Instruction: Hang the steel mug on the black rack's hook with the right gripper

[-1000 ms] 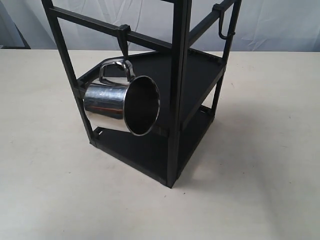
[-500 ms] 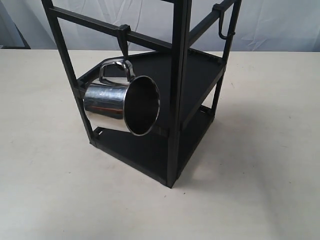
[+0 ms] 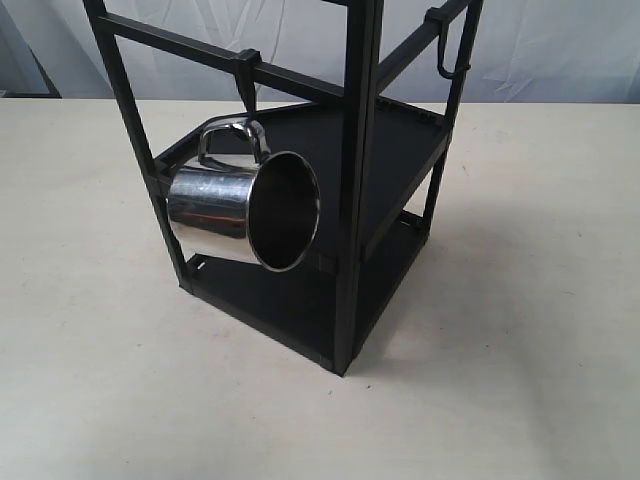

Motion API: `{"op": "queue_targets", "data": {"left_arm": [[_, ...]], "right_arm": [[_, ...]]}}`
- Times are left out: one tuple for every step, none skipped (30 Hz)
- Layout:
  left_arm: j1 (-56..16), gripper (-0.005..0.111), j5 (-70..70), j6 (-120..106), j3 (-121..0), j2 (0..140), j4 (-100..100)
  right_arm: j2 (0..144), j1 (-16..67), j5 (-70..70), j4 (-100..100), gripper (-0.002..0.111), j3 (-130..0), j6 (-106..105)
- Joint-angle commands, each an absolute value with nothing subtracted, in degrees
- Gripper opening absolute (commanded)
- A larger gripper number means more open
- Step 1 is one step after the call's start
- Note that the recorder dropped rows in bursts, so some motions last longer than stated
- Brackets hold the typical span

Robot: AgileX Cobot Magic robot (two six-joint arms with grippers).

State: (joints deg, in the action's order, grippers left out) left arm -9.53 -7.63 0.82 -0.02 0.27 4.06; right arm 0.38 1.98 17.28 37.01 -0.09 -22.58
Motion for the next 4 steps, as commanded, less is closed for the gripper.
{"op": "queue_targets", "data": {"left_arm": [[-9.8, 0.002, -7.3, 1.0, 0.0, 0.0, 4.1], [-9.8, 0.002, -7.3, 1.0, 0.0, 0.0, 4.1], [-9.8, 0.002, -7.3, 1.0, 0.0, 0.0, 4.1], [-9.8, 0.002, -7.3, 1.0, 0.0, 0.0, 4.1]], "right_arm": [[0.0, 1.7, 17.1, 36.5, 0.000, 0.0, -22.9], [0.0, 1.7, 17.0, 36.4, 0.000, 0.0, -22.9], [0.0, 1.7, 17.0, 36.4, 0.000, 0.0, -22.9], [0.0, 1.7, 17.0, 36.4, 0.000, 0.0, -22.9]]}}
